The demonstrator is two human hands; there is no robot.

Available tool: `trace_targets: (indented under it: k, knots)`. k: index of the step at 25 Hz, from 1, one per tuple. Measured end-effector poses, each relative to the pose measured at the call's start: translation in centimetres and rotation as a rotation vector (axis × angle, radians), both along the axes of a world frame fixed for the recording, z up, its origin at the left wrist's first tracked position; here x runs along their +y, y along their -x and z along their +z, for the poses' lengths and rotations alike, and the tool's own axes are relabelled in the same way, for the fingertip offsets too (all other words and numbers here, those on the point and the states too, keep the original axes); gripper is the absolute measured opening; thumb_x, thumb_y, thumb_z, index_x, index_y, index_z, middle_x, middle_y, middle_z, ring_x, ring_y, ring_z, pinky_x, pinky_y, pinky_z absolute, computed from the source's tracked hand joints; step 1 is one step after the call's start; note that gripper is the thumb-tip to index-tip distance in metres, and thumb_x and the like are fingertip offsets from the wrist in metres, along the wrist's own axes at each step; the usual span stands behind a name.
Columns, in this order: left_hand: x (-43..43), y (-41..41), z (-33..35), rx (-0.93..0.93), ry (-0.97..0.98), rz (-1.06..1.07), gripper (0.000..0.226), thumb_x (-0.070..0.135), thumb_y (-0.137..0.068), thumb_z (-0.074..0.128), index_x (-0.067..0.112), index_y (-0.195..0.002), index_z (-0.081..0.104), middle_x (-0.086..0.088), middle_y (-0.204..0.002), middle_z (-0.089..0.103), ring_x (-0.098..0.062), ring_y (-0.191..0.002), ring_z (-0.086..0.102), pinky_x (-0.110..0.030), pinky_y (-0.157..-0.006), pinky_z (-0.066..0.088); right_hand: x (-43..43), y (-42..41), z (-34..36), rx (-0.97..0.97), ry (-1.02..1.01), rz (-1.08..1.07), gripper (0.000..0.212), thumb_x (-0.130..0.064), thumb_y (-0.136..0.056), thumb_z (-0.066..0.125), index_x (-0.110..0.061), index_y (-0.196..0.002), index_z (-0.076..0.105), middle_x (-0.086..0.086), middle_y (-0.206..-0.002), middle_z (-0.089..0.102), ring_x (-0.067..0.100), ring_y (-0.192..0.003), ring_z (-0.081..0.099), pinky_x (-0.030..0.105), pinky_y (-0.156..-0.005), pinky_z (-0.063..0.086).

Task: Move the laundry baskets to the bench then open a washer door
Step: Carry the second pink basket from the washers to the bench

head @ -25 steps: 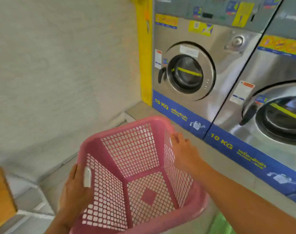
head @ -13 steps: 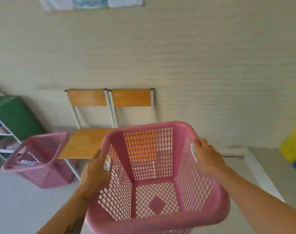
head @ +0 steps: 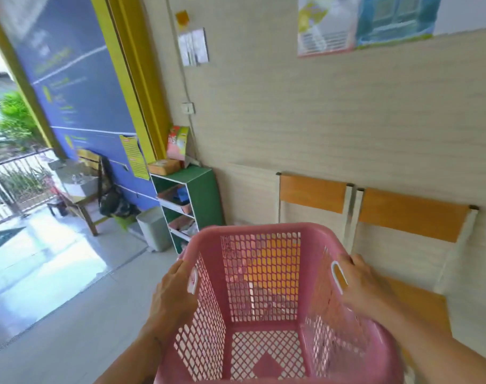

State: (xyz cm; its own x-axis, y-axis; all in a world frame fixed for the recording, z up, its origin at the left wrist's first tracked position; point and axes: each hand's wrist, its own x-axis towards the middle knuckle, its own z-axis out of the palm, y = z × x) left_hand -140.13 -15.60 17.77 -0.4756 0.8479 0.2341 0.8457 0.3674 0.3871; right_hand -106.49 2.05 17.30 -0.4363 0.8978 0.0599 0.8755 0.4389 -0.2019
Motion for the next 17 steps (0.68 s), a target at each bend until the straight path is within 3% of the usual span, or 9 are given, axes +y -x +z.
trace_targets:
  k: [2, 5, 8, 12, 17]
  knots:
    - [1.9, 3.9, 0.4, -0.006, -0.007, 0.047, 0.089, 0.023, -0.062, 0.052, 0.041, -0.145, 0.028, 0.008, -0.099, 0.057, -0.017, -0.085, 0.059, -0.032, -0.068, 0.053, 4.3, 5.2, -0.3, 0.022, -0.017, 0.065, 0.037, -0.013, -0.081, 0.052, -0.023, -0.115, 0.041, 0.001, -0.111, 0.044, 0.026, -0.089, 0.059, 0.034, -0.06, 0.043]
    - [5.0, 9.7, 1.3, 0.029, -0.023, 0.113, 0.094, 0.021, -0.062, 0.052, 0.045, -0.148, 0.021, 0.013, -0.111, 0.057, -0.015, -0.094, 0.059, -0.03, -0.071, 0.05, 10.3, 12.5, 0.1, 0.041, 0.001, 0.145, 0.036, -0.019, -0.085, 0.052, -0.024, -0.119, 0.041, 0.0, -0.112, 0.043, 0.024, -0.078, 0.056, 0.031, -0.053, 0.041]
    - [9.0, 16.1, 1.4, 0.043, -0.048, 0.183, 0.104, 0.01, -0.059, 0.052, 0.047, -0.149, 0.015, 0.012, -0.113, 0.058, -0.017, -0.095, 0.061, -0.032, -0.069, 0.052, 16.4, 19.8, 1.0, 0.039, -0.023, 0.226, 0.042, -0.023, -0.087, 0.048, -0.025, -0.127, 0.035, 0.001, -0.117, 0.042, 0.029, -0.086, 0.06, 0.036, -0.06, 0.044]
    - [14.0, 23.3, 1.9, 0.066, -0.091, 0.235, 0.098, 0.008, -0.069, 0.056, 0.046, -0.149, 0.015, 0.015, -0.111, 0.055, -0.013, -0.082, 0.061, -0.028, -0.063, 0.052, 22.0, 28.4, 1.9, 0.047, -0.023, 0.256, 0.051, -0.017, -0.085, 0.048, -0.023, -0.132, 0.03, 0.002, -0.123, 0.04, 0.027, -0.085, 0.056, 0.034, -0.058, 0.04]
    - [22.7, 34.7, 1.0, 0.083, -0.11, 0.163, 0.092, 0.005, -0.07, 0.054, 0.042, -0.148, 0.022, 0.011, -0.12, 0.054, -0.021, -0.082, 0.062, -0.032, -0.063, 0.05, 27.9, 37.4, -0.4, 0.062, -0.031, 0.162, 0.054, -0.015, -0.082, 0.049, -0.02, -0.133, 0.031, 0.005, -0.127, 0.04, 0.028, -0.086, 0.059, 0.034, -0.055, 0.041]
